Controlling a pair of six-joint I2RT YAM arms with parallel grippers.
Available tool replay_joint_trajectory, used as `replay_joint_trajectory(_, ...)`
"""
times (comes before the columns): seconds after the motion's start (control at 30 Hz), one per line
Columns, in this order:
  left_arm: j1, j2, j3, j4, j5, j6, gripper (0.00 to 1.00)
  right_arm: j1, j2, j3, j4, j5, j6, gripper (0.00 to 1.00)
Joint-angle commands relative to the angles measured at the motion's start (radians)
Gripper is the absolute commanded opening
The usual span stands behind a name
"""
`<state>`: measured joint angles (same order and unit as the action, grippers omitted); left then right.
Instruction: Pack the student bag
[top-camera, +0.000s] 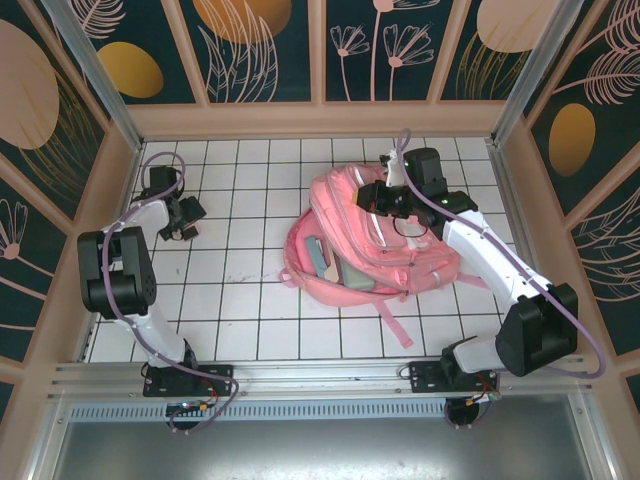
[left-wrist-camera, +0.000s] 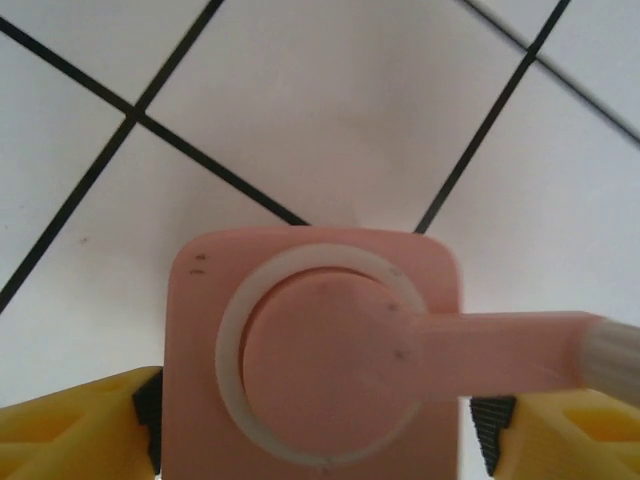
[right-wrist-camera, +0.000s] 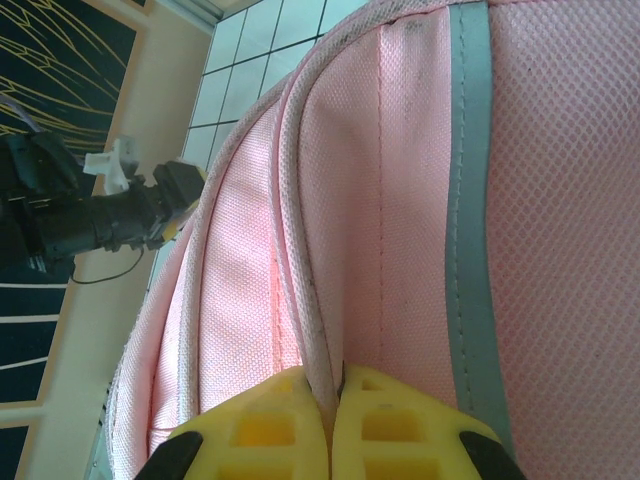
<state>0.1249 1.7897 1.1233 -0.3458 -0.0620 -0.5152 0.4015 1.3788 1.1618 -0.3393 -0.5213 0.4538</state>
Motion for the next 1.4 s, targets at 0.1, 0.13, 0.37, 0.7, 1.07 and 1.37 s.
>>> replay_joint_trajectory(0.1, -0.003, 0.028, 0.033, -0.039, -0.024, 0.027, 0.69, 0.014, -0.050, 0.002, 0.085, -0.042, 0.014, 0.00)
replay_joint_trajectory(0.13, -0.003, 0.024, 0.032, -0.039, -0.022, 0.027, 0.65, 0.014, -0.052, 0.003, 0.085, -0.039, 0.013, 0.00)
replay_joint_trajectory(0.37, -0.004, -0.046, 0.007, -0.029, 0.015, 0.011, 0.34, -0.023, -0.056, 0.076, 0.023, -0.019, -0.037, 0.00)
replay_joint_trajectory(0.7, -0.090, -0.250, -0.064, 0.056, 0.240, -0.001, 0.29, -0.179, -0.081, 0.156, 0.026, -0.169, -0.023, 0.00)
replay_joint_trajectory(1.07, -0.454, -0.265, -0.036, 0.176, 0.448, -0.034, 0.27, -0.211, -0.082, 0.134, 0.043, -0.199, 0.018, 0.00)
replay_joint_trajectory(1.37, -0.625, -0.119, 0.058, 0.246, 0.460, -0.097, 0.28, -0.210, -0.086, 0.109, 0.066, -0.208, 0.035, 0.00)
